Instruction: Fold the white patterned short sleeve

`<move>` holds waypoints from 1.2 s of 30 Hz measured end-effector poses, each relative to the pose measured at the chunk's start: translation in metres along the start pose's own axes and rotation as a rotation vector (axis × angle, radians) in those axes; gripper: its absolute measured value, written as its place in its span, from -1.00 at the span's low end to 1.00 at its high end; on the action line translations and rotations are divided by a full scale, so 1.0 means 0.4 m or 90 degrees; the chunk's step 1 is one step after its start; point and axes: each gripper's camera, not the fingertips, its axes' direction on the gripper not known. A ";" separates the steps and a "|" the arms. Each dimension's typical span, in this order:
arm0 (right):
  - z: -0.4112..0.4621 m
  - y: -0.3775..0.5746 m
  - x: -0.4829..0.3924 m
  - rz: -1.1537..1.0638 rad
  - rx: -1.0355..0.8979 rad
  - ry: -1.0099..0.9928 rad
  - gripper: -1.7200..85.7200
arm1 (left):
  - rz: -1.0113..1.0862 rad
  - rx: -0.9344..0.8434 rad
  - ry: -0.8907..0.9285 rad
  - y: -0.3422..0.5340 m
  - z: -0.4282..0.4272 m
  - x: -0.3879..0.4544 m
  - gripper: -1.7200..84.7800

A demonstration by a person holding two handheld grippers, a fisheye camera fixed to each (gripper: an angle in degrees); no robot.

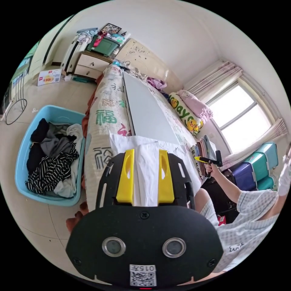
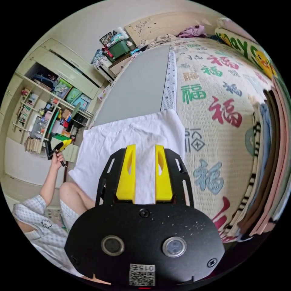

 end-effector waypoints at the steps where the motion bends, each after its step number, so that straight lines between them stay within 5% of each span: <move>1: 0.024 -0.047 -0.022 -0.021 -0.010 0.025 -0.72 | 0.004 -0.016 -0.003 -0.018 0.025 0.004 -0.69; 11: 0.185 -0.222 -0.122 -0.104 -0.166 0.089 -0.82 | 0.009 -0.193 -0.041 -0.101 0.238 -0.014 -0.87; 16: 0.195 -0.234 -0.163 -0.119 -0.172 0.070 -0.94 | 0.027 -0.161 -0.042 -0.079 0.208 -0.010 -0.96; 24: 0.170 -0.239 -0.261 -0.146 -0.071 0.114 -0.96 | -0.032 0.059 -0.017 -0.003 0.081 -0.034 -0.97; 31: 0.295 -0.194 -0.249 -0.072 -0.117 0.224 -0.84 | -0.120 -0.032 -0.101 0.021 0.080 -0.114 -0.86; 36: 0.187 0.066 -0.185 -0.065 -0.038 0.075 -0.82 | -0.124 0.009 -0.052 0.173 -0.104 -0.069 -0.78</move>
